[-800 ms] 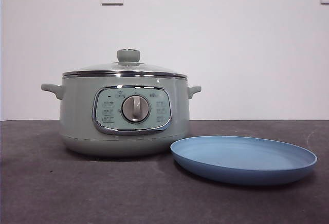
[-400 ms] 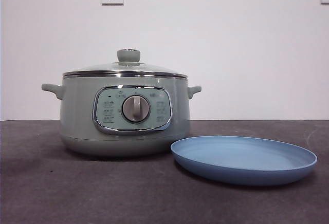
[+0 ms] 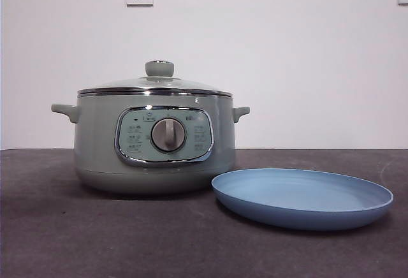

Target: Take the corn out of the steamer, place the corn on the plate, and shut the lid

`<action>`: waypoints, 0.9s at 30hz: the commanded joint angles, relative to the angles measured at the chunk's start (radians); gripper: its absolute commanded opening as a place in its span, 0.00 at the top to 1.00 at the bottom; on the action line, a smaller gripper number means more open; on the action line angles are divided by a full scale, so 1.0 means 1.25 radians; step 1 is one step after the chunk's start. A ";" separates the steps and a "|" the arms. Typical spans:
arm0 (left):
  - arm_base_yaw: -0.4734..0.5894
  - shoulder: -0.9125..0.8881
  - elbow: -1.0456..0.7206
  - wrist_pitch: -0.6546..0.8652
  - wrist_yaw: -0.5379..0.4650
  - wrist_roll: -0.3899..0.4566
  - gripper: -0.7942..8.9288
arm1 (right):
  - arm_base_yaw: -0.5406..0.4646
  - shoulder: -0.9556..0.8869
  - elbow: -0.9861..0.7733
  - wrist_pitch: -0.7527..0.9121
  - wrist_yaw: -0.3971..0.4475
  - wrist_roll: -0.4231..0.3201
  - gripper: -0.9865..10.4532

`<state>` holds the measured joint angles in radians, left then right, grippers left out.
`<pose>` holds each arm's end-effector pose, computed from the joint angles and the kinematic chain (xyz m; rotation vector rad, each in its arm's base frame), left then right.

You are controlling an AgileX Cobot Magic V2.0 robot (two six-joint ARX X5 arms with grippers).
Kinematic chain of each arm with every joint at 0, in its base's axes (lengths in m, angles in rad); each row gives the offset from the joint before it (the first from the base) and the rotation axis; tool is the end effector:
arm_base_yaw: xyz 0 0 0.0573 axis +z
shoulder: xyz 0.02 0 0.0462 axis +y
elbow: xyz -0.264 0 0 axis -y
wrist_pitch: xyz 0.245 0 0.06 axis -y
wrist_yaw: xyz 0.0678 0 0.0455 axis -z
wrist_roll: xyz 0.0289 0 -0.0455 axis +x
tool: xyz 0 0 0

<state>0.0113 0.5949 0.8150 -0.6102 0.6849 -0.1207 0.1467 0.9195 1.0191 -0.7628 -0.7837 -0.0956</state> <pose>0.1110 -0.0170 0.3292 -0.2504 0.4139 -0.6424 0.1626 0.0446 0.3432 0.1295 0.6081 0.9239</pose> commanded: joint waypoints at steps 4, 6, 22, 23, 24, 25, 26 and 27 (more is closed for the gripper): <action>0.001 0.004 0.009 0.002 0.010 0.014 0.85 | 0.006 0.000 0.002 -0.002 -0.001 -0.026 0.76; 0.001 0.004 0.009 0.003 0.023 0.014 0.65 | 0.005 0.000 0.002 -0.002 0.002 -0.022 0.57; -0.011 0.085 0.020 0.146 0.024 0.012 0.40 | 0.005 0.001 0.002 -0.001 0.004 -0.020 0.39; -0.017 0.104 0.027 0.155 0.024 0.013 0.40 | 0.005 0.001 0.002 -0.001 0.004 -0.020 0.39; -0.025 0.122 0.035 0.164 0.023 0.013 0.40 | 0.005 0.001 0.002 -0.001 0.004 -0.020 0.39; -0.034 0.143 0.045 0.179 0.022 0.013 0.40 | 0.005 0.001 0.002 -0.001 0.004 -0.020 0.39; -0.044 0.166 0.057 0.197 0.020 0.013 0.40 | 0.005 0.001 0.002 -0.001 0.004 -0.020 0.39; -0.054 0.186 0.070 0.211 0.017 0.013 0.40 | 0.005 0.001 0.002 -0.001 0.004 -0.020 0.39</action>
<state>-0.0479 0.8204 0.8890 -0.3679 0.7063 -0.1127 0.1513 0.9195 1.0195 -0.7666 -0.7788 -0.1169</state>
